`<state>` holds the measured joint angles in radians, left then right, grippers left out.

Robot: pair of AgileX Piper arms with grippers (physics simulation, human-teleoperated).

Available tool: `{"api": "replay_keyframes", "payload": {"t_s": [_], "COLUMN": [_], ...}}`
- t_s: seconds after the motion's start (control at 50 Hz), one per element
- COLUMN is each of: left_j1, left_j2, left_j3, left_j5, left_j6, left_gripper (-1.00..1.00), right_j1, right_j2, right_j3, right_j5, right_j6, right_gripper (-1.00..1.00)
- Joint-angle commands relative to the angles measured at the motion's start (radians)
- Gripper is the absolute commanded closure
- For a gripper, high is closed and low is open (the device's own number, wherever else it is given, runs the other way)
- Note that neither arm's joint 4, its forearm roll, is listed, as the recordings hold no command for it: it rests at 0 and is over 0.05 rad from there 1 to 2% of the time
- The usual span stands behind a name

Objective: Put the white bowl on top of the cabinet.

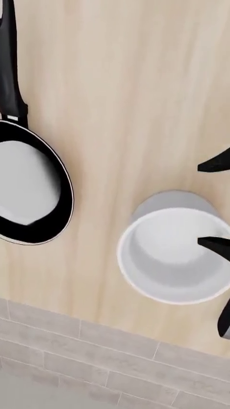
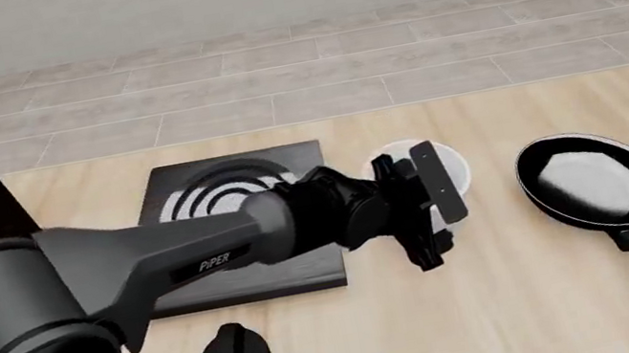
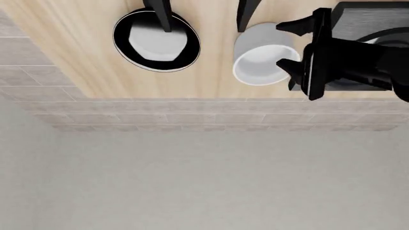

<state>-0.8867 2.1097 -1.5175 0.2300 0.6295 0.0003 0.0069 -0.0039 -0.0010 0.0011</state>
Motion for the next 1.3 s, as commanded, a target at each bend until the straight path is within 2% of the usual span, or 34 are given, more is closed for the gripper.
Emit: {"api": "replay_keyframes", "payload": {"t_s": [0.02,0.44,0.88,0.9,1.1,1.18,1.24,1.3], "left_j1": [0.014,0.030,0.001,-0.002,0.005,0.000,0.039,0.049], "left_j2": [0.054,0.140,0.169,0.164,0.141,0.121,0.114,0.109], "left_j3": [-0.046,-0.115,-0.142,-0.137,-0.126,-0.096,-0.103,-0.119], "left_j5": [0.030,0.067,0.136,0.134,0.121,0.102,0.076,0.078], "left_j6": [0.000,-0.030,-0.084,-0.086,-0.067,-0.033,0.013,0.012], "left_gripper": [-1.00,-1.00,-1.00,1.00,1.00,1.00,1.00,1.00], "right_j1": [0.000,0.000,0.000,0.000,0.000,0.000,0.000,0.000], "right_j2": [0.000,0.000,0.000,0.000,0.000,0.000,0.000,0.000], "right_j3": [0.000,0.000,0.000,0.000,0.000,0.000,0.000,0.000], "right_j5": [-0.001,-0.001,-0.001,-0.001,-0.001,-0.001,-0.001,-0.001], "right_j6": [0.000,0.000,0.000,0.000,0.000,0.000,0.000,0.000], "right_gripper": [-1.00,-1.00,-1.00,-1.00,-1.00,-1.00,-1.00,-1.00]}}
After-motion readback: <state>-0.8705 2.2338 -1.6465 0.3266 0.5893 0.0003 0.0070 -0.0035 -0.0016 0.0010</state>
